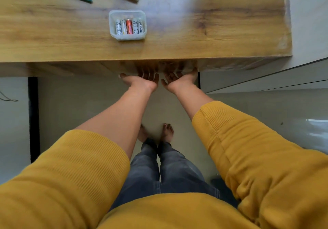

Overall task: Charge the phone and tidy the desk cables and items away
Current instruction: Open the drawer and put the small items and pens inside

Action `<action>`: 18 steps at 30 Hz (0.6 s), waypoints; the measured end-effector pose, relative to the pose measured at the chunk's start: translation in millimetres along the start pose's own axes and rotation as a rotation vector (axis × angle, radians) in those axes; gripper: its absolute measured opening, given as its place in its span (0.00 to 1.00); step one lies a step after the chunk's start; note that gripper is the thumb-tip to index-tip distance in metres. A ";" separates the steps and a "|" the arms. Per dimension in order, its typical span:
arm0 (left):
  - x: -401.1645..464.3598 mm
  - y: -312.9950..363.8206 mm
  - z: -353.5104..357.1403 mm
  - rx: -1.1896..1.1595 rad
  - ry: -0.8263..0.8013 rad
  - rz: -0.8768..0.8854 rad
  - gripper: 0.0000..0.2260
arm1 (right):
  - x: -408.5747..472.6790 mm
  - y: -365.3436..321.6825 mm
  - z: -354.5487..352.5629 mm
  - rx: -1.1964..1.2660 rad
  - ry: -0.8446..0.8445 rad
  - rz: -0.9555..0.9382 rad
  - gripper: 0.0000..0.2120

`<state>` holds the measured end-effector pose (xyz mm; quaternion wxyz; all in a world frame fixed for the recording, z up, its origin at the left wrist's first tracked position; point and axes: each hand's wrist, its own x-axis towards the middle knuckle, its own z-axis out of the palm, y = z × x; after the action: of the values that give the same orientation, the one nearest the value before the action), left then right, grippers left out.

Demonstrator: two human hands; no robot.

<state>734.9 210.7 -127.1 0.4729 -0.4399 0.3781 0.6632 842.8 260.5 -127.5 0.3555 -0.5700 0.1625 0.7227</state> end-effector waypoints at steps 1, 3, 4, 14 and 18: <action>0.4 -0.1 -0.5 -0.003 0.000 0.005 0.37 | -1.6 -0.7 0.1 0.002 -0.006 0.005 0.37; 1.1 -0.1 -1.7 -0.014 -0.009 0.006 0.38 | -4.5 -3.0 0.4 0.000 -0.008 0.019 0.36; 1.6 -0.6 -2.5 -0.018 -0.014 0.006 0.38 | -5.5 -4.4 0.1 0.000 -0.007 0.028 0.37; -5.1 -8.1 -10.5 -0.002 -0.062 0.016 0.39 | 3.2 -9.6 -10.8 -0.042 -0.070 0.058 0.42; -3.5 -9.4 -11.7 0.017 -0.073 0.027 0.39 | 5.6 -14.2 -11.9 -0.064 -0.093 0.074 0.42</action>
<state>747.1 201.5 -128.5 0.4810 -0.4065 0.3721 0.6819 860.6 264.5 -133.9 0.3174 -0.5403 0.1436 0.7660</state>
